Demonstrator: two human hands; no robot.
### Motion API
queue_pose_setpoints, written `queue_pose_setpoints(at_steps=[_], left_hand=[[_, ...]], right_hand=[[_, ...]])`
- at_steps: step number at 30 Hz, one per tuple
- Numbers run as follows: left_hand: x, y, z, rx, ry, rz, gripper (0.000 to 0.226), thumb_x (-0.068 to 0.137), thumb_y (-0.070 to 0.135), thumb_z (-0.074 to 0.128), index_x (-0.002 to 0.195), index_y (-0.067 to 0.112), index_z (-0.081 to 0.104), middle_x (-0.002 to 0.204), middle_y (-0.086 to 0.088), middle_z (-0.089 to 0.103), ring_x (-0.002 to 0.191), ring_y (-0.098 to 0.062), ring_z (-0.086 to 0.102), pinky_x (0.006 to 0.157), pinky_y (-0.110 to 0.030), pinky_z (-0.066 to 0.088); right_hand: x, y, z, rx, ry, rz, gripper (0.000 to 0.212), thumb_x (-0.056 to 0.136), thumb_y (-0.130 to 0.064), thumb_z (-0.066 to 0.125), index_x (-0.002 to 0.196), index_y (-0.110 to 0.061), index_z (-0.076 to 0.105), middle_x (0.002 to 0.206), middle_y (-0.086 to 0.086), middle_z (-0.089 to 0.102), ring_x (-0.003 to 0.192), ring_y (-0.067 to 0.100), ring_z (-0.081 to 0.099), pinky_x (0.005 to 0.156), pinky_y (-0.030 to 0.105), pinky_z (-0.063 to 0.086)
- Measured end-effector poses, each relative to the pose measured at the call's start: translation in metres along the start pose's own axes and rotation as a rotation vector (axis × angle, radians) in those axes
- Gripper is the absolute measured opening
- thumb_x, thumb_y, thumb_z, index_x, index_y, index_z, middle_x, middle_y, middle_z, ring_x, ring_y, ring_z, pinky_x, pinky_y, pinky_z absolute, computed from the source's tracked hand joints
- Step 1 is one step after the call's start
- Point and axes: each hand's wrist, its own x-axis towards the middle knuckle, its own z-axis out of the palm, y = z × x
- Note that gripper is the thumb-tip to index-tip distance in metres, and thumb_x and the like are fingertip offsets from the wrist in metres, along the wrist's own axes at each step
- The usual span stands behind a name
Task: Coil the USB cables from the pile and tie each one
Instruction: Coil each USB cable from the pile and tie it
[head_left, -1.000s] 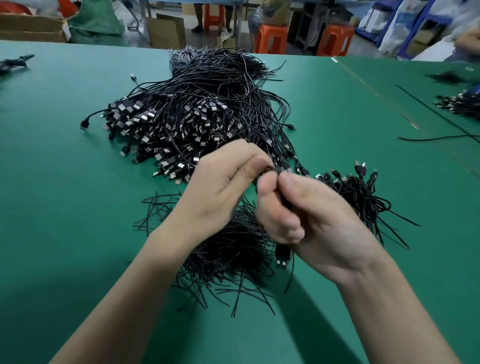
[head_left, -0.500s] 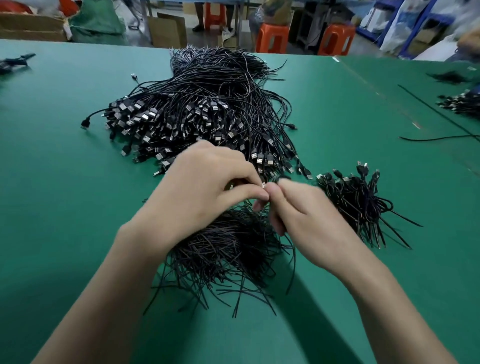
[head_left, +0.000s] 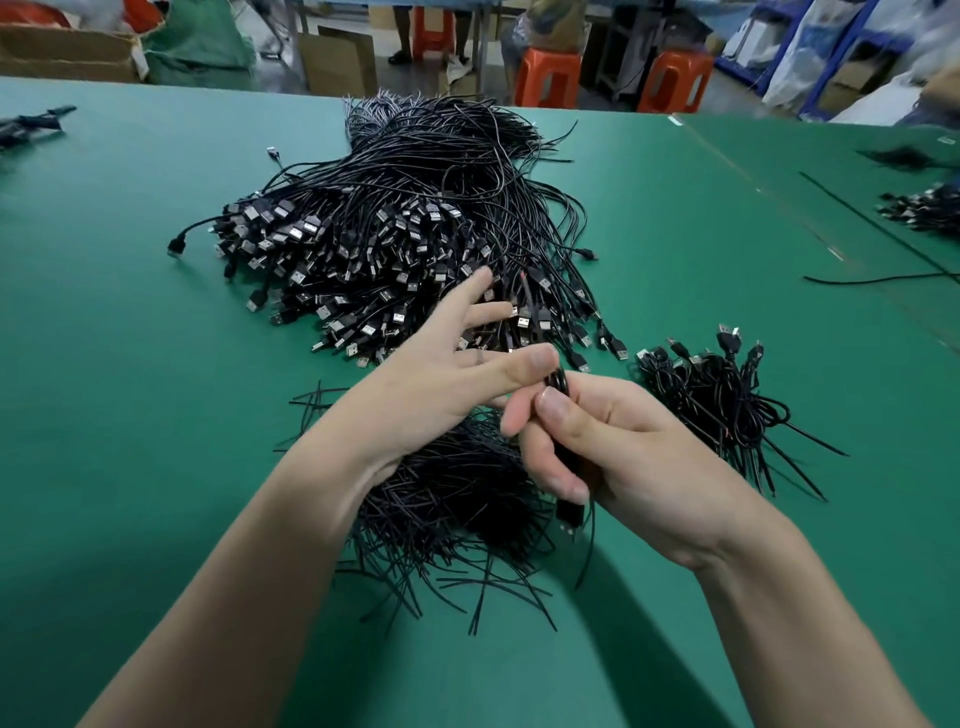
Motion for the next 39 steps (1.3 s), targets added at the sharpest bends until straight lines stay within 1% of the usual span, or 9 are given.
queue_pose_setpoints(at_steps=[4, 10, 14, 22, 26, 29, 33, 36, 39], left_hand=[[0.0, -0.001, -0.003, 0.053, -0.12, 0.071, 0.044, 0.092, 0.047, 0.065, 0.114, 0.011, 0.077, 0.11, 0.006, 0.079, 0.108, -0.005, 0.072, 0.092, -0.013, 0.05], [0.0, -0.004, -0.009, 0.003, -0.048, 0.128, 0.026, 0.088, 0.034, 0.074, 0.1, 0.011, 0.081, 0.097, -0.004, 0.08, 0.094, -0.014, 0.073, 0.089, -0.026, 0.058], [0.002, -0.005, -0.005, 0.016, -0.014, 0.131, 0.01, 0.086, 0.029, 0.077, 0.087, 0.02, 0.082, 0.084, 0.002, 0.077, 0.081, -0.007, 0.07, 0.077, -0.018, 0.054], [0.003, -0.008, -0.002, 0.0, 0.056, 0.076, 0.01, 0.081, 0.037, 0.077, 0.08, 0.027, 0.081, 0.067, 0.001, 0.062, 0.048, -0.004, 0.044, 0.047, -0.015, 0.037], [0.004, -0.009, -0.002, 0.008, 0.109, 0.084, 0.006, 0.084, 0.032, 0.08, 0.082, 0.026, 0.081, 0.07, -0.001, 0.066, 0.046, -0.009, 0.045, 0.046, -0.015, 0.039], [0.004, -0.01, 0.001, -0.027, 0.125, 0.071, 0.006, 0.084, 0.031, 0.079, 0.083, 0.025, 0.081, 0.07, -0.007, 0.064, 0.046, -0.01, 0.042, 0.046, -0.016, 0.036], [0.003, -0.011, 0.0, -0.007, 0.13, 0.087, 0.008, 0.092, 0.021, 0.077, 0.085, 0.024, 0.081, 0.077, -0.001, 0.075, 0.062, -0.011, 0.064, 0.06, -0.02, 0.05], [0.0, -0.009, 0.001, -0.131, 0.05, 0.046, 0.009, 0.095, 0.019, 0.074, 0.088, 0.016, 0.078, 0.072, -0.01, 0.073, 0.047, -0.026, 0.063, 0.048, -0.03, 0.054], [0.003, -0.011, 0.002, -0.075, 0.085, 0.088, 0.009, 0.094, 0.019, 0.074, 0.088, 0.021, 0.081, 0.074, -0.003, 0.072, 0.06, -0.013, 0.063, 0.059, -0.026, 0.057]], right_hand=[[0.001, 0.001, 0.001, 0.025, 0.016, 0.022, 0.028, 0.103, -0.032, 0.046, 0.098, -0.019, 0.07, 0.064, 0.001, 0.062, 0.054, 0.014, 0.047, 0.064, 0.02, 0.043], [0.002, -0.001, 0.003, 0.177, 0.056, 0.063, 0.028, 0.106, -0.022, 0.044, 0.096, -0.01, 0.067, 0.074, 0.01, 0.072, 0.057, 0.014, 0.059, 0.06, 0.022, 0.048], [0.002, 0.0, 0.01, 0.199, 0.138, 0.119, 0.027, 0.103, -0.024, 0.044, 0.098, -0.005, 0.063, 0.084, 0.014, 0.076, 0.062, 0.014, 0.067, 0.058, 0.021, 0.051], [0.003, 0.013, 0.018, 0.172, 0.473, 0.025, 0.018, 0.099, -0.018, 0.059, 0.099, -0.002, 0.052, 0.081, 0.014, 0.076, 0.064, 0.015, 0.068, 0.057, 0.022, 0.052], [-0.002, 0.023, 0.017, -0.311, 0.646, 0.01, 0.022, 0.102, -0.029, 0.059, 0.095, -0.008, 0.063, 0.086, 0.006, 0.072, 0.078, 0.022, 0.066, 0.073, 0.034, 0.054], [-0.004, 0.026, 0.023, -0.47, 0.527, 0.082, 0.031, 0.104, -0.045, 0.04, 0.106, -0.024, 0.062, 0.095, -0.005, 0.073, 0.087, 0.01, 0.069, 0.084, 0.034, 0.053], [-0.002, 0.024, 0.031, -0.063, 0.328, 0.122, 0.034, 0.104, -0.034, 0.038, 0.123, -0.013, 0.055, 0.097, 0.007, 0.075, 0.085, 0.021, 0.072, 0.08, 0.035, 0.06], [-0.003, 0.024, 0.031, -0.102, 0.331, 0.13, 0.031, 0.11, -0.025, 0.036, 0.114, -0.003, 0.058, 0.08, -0.002, 0.063, 0.07, 0.015, 0.057, 0.068, 0.025, 0.051], [-0.001, 0.028, 0.033, -0.208, 0.406, 0.137, 0.032, 0.11, -0.029, 0.037, 0.103, -0.015, 0.065, 0.072, -0.008, 0.05, 0.064, 0.013, 0.045, 0.064, 0.038, 0.044]])
